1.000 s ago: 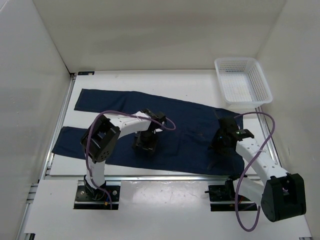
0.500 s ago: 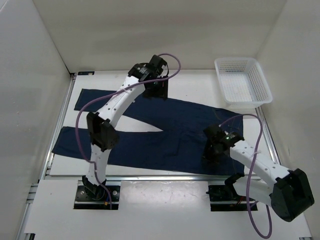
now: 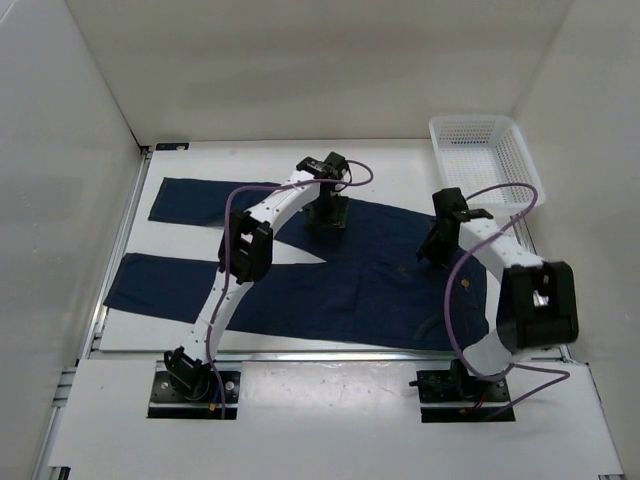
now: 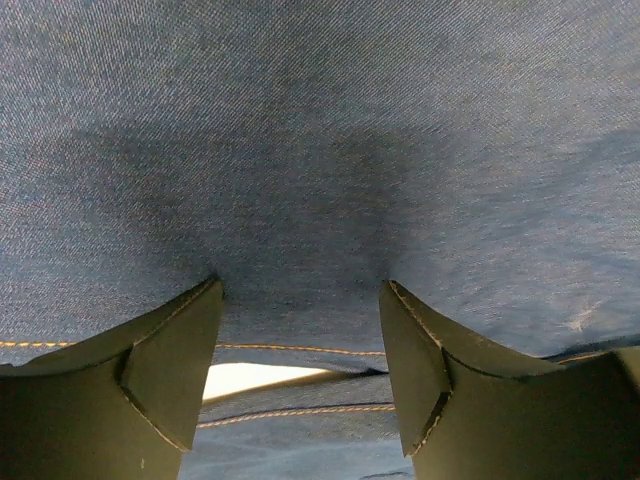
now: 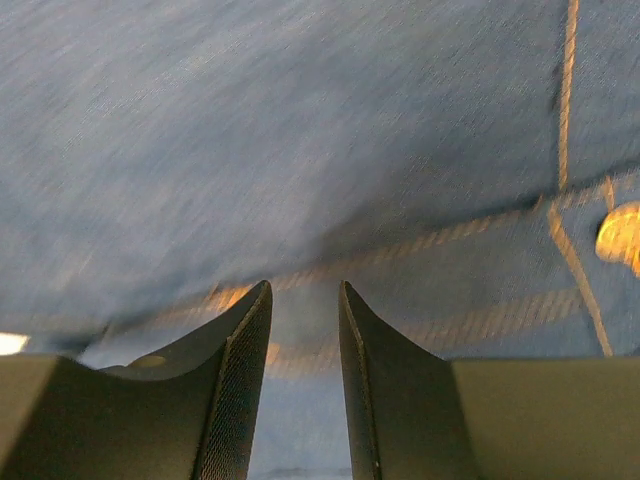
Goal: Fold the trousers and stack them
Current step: Flatten the trousers out
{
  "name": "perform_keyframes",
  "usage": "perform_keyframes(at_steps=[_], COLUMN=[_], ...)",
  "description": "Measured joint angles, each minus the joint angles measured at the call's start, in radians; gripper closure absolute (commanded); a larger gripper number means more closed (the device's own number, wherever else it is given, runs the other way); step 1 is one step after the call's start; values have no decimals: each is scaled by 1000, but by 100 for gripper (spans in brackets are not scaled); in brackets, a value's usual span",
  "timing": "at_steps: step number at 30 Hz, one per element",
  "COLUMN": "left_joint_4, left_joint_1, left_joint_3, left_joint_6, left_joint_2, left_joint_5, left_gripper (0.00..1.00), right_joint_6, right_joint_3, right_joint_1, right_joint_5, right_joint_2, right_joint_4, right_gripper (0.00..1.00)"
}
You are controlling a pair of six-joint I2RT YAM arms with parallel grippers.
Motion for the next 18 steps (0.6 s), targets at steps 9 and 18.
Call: perform_keyframes(at_steps=[9,18], left_joint_4=[32,97], left_joint_1=[24,109], left_joint_3=[-98,-452], left_joint_6=[31,42], left_joint_2=[-42,-235], left_joint_5=[10,-31], left_gripper=[25,25], right_joint_6=[2,14], right_joint_3=[103,239], right_joint_1=[-64,-2], right_joint_5=[-31,-14], right_joint_2=[254,353], right_joint_4=[19,6], right_gripper=[61,60])
